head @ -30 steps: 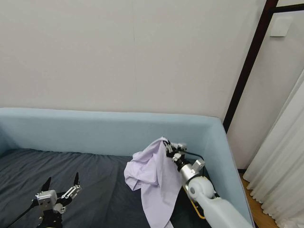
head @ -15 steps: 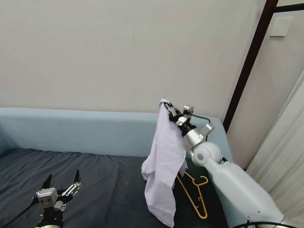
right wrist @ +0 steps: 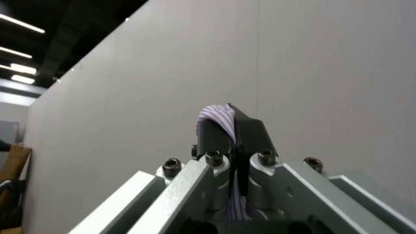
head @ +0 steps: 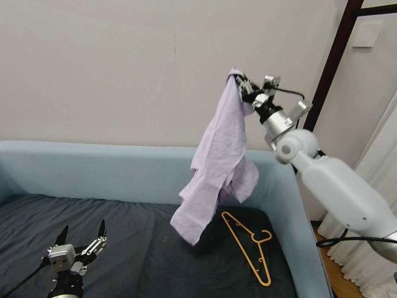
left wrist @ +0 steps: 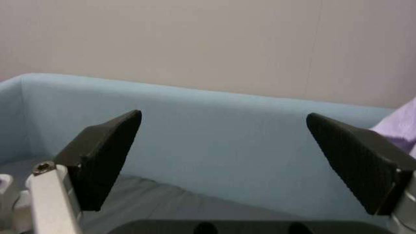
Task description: Pick up the clothes from the sofa and hang them on the clothes hanger.
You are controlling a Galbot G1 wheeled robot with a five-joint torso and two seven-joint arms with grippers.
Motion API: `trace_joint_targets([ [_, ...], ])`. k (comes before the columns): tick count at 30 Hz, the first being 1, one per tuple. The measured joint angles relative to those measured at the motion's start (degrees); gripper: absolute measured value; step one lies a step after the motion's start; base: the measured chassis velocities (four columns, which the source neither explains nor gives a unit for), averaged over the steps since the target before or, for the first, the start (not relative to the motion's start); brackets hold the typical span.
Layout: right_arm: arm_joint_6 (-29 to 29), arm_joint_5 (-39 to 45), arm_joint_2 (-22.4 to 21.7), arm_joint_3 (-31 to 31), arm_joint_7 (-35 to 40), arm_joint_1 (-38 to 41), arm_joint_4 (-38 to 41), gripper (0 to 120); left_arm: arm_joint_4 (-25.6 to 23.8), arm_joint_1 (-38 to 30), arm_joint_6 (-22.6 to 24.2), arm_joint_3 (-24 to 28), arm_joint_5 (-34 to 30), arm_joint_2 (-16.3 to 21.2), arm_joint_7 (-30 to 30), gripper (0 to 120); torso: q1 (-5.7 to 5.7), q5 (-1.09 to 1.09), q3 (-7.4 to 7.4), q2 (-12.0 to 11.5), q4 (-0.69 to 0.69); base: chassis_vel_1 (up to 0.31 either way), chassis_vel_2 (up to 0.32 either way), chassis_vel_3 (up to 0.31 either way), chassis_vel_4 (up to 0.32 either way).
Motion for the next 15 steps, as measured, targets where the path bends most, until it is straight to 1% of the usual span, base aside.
trace_joint_targets([
  [2,-0.5,0.6,-2.2,-0.9,-1.3,0.2,3.6,0,0.4,-0.3,0.0,0.3,0.0,-0.2,0.0,100,0.00,0.00,0.00,0.0,-0.02,0.000,0.000,0.000,0.000],
  [5,-0.6,0.7,-2.7,-1.0,-1.4,-0.2,4.7,0,0.5,-0.4,0.0,0.3,0.0,-0.2,0.0,100,0.00,0.00,0.00,0.0,-0.02,0.000,0.000,0.000,0.000],
  [6,-0.8,0.7,-3.8,-1.2,-1.9,-1.8,7.4,0,0.7,-0.5,0.0,0.5,0.0,-0.4,0.0,100,0.00,0.01,-0.01,0.0,-0.04,0.000,0.000,0.000,0.000],
  [7,-1.1,0.5,-4.8,-1.3,-2.2,-3.8,9.7,0,0.8,-0.6,0.0,0.6,0.1,-0.5,0.0,100,0.00,0.01,-0.01,0.0,0.00,0.000,0.000,0.000,0.000],
  [8,-1.3,-1.2,-6.6,-1.7,-2.9,-8.0,14.1,0,1.1,-0.7,-0.1,0.9,0.2,-0.7,-0.1,100,0.00,0.01,0.00,0.0,-0.03,0.000,0.000,0.000,0.000],
  [9,-1.2,-4.8,-8.2,-1.7,-4.3,-15.3,18.0,0,1.3,-0.8,-0.1,1.1,0.4,-0.8,-0.1,100,0.00,0.02,-0.01,0.0,-0.01,0.000,0.000,0.000,0.000],
  [10,-0.7,-8.7,-9.0,-1.5,-5.5,-21.8,19.2,0,1.4,-0.8,-0.1,1.2,0.5,-0.8,-0.1,100,0.00,0.01,-0.01,0.0,-0.01,0.000,0.000,0.000,0.000],
  [11,-0.7,-8.7,-9.0,-1.5,-5.5,-21.8,19.2,0,1.4,-0.8,-0.1,1.2,0.5,-0.8,-0.1,100,0.00,0.01,-0.01,0.0,-0.01,0.000,0.000,0.000,0.000],
  [12,0.0,-13.1,-9.4,-1.4,-6.4,-28.6,19.0,0,1.4,-0.8,-0.1,1.3,0.7,-0.9,-0.1,100,0.00,0.05,0.00,0.0,-0.03,0.000,0.000,0.000,0.000],
  [13,1.2,-18.1,-9.1,-1.2,-6.8,-35.4,16.9,0,1.4,-0.7,-0.2,1.6,1.0,-1.0,-0.1,100,-0.01,0.07,0.00,0.0,-0.03,0.000,0.000,0.000,0.000],
  [14,2.8,-23.1,-7.6,-0.9,-6.8,-42.4,13.0,0,1.5,-0.6,-0.2,2.0,1.5,-1.2,-0.1,100,0.00,0.05,0.00,0.0,-0.05,0.000,0.000,0.000,0.000],
  [15,3.6,-25.2,-6.4,-0.7,-6.7,-45.4,10.6,0,1.6,-0.6,-0.2,2.2,1.7,-1.3,-0.1,100,0.00,0.03,0.00,0.0,-0.03,0.000,0.000,0.000,0.000],
])
